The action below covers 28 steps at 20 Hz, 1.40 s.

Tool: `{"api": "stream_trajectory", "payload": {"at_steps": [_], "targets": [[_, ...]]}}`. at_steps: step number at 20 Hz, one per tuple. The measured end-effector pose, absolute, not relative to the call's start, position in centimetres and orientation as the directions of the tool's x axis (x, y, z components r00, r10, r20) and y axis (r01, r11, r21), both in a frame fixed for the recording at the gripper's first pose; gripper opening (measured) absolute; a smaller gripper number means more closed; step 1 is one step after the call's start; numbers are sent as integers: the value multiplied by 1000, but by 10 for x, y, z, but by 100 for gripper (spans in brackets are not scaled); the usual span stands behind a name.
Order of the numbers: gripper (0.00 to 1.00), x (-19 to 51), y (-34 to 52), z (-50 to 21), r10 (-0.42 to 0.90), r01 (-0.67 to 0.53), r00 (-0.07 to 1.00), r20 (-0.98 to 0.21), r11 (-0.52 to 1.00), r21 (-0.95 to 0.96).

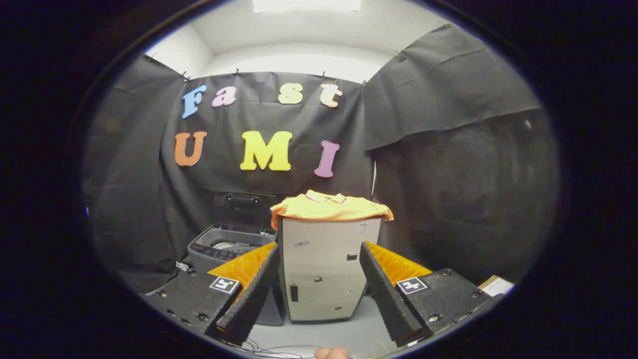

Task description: Put the clothes into the washing machine and then close the washing machine lid.

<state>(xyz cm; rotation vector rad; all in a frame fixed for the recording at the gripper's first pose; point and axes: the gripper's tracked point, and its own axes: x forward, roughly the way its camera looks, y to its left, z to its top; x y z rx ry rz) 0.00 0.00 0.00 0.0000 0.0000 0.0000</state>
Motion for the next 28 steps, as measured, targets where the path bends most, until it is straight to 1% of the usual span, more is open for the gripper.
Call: {"api": "stream_trajectory", "payload": {"at_steps": [14,22,28], "targets": [[100,5,-8,8,-14,14,1000,18,1000,-6],[100,16,0,12,-10,10,1000,10,1000,-7],[100,38,-7,34,-38,39,999,20,998,-47]]}}
